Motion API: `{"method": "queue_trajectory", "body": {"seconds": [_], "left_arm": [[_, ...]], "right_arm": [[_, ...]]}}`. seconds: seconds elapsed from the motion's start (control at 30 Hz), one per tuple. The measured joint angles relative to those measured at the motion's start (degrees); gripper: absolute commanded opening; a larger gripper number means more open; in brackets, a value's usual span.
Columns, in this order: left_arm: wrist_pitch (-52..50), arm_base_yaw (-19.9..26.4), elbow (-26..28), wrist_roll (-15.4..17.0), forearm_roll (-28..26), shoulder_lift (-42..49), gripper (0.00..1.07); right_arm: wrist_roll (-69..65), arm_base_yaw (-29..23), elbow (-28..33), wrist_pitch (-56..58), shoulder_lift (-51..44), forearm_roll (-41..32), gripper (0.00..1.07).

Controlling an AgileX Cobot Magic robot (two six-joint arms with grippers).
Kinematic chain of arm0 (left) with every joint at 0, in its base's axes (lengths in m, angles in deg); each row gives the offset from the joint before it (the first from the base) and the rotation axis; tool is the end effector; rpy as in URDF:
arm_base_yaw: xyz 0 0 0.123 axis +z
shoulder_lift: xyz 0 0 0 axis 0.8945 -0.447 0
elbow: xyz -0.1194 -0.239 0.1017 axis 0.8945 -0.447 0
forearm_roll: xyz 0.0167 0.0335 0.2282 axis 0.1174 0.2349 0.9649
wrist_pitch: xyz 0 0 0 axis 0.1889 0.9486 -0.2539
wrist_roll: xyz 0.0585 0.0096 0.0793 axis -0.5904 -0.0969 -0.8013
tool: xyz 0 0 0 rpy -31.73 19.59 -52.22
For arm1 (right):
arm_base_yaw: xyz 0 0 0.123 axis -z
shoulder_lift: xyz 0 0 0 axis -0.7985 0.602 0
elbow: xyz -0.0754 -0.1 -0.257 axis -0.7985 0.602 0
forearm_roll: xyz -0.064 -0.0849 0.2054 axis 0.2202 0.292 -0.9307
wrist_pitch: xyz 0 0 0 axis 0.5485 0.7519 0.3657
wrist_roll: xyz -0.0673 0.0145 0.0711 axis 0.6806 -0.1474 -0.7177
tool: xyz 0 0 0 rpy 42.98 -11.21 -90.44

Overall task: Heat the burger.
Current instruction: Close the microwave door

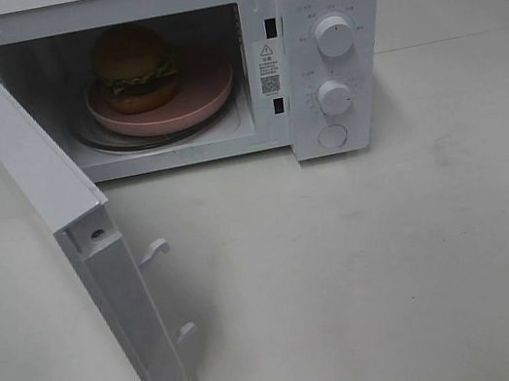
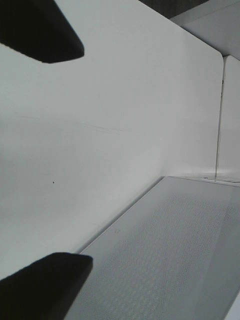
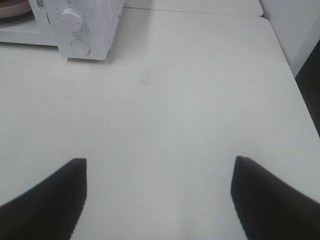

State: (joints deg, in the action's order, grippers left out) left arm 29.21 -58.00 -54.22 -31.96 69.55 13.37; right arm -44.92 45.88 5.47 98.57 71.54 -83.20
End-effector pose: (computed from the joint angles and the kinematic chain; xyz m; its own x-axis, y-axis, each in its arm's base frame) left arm -0.0158 -0.0099 0.2662 -0.4240 -0.0710 -0.9029 -0.0310 0.9975 -0.0639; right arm -0.0165 -0.0110 0.2688 -0.4156 -0.0560 -0.9078 -0.0444 0.9982 -0.0413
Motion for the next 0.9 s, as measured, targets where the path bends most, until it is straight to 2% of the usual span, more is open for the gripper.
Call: {"method": "queue_trajectory", "body": {"seconds": [0.57, 0.63, 0.67, 0.73, 0.77, 0.8, 0.83, 0.87, 0.9], "left_arm": [[-0.34, 0.00, 0.46, 0.00, 0.00, 0.00, 0.96], [-2.86, 0.00, 1.49, 0.00, 0.23, -0.11, 0.89], [-2.86, 0.00, 1.49, 0.00, 0.23, -0.11, 0.89], [-5.67, 0.00, 1.83, 0.00, 1.09, -1.89, 0.76], [-5.67, 0.00, 1.83, 0.00, 1.09, -1.89, 0.76], [-7.45, 0.00, 1.83, 0.00, 1.78, -3.50, 0.66], [-8.25, 0.00, 1.83, 0.00, 1.78, -4.24, 0.62], [-8.25, 0.00, 1.83, 0.00, 1.78, -4.24, 0.62], [-9.80, 0.00, 1.83, 0.00, 1.83, -5.44, 0.50]], "right_arm": [[0.00, 0.00, 0.00, 0.00, 0.00, 0.00, 0.76], [0.00, 0.00, 0.00, 0.00, 0.00, 0.00, 0.76], [0.00, 0.00, 0.00, 0.00, 0.00, 0.00, 0.76], [0.00, 0.00, 0.00, 0.00, 0.00, 0.00, 0.76], [0.00, 0.00, 0.00, 0.00, 0.00, 0.00, 0.76], [0.00, 0.00, 0.00, 0.00, 0.00, 0.00, 0.76], [0.00, 0.00, 0.00, 0.00, 0.00, 0.00, 0.76], [0.00, 0.00, 0.00, 0.00, 0.00, 0.00, 0.76], [0.00, 0.00, 0.00, 0.00, 0.00, 0.00, 0.76]]}}
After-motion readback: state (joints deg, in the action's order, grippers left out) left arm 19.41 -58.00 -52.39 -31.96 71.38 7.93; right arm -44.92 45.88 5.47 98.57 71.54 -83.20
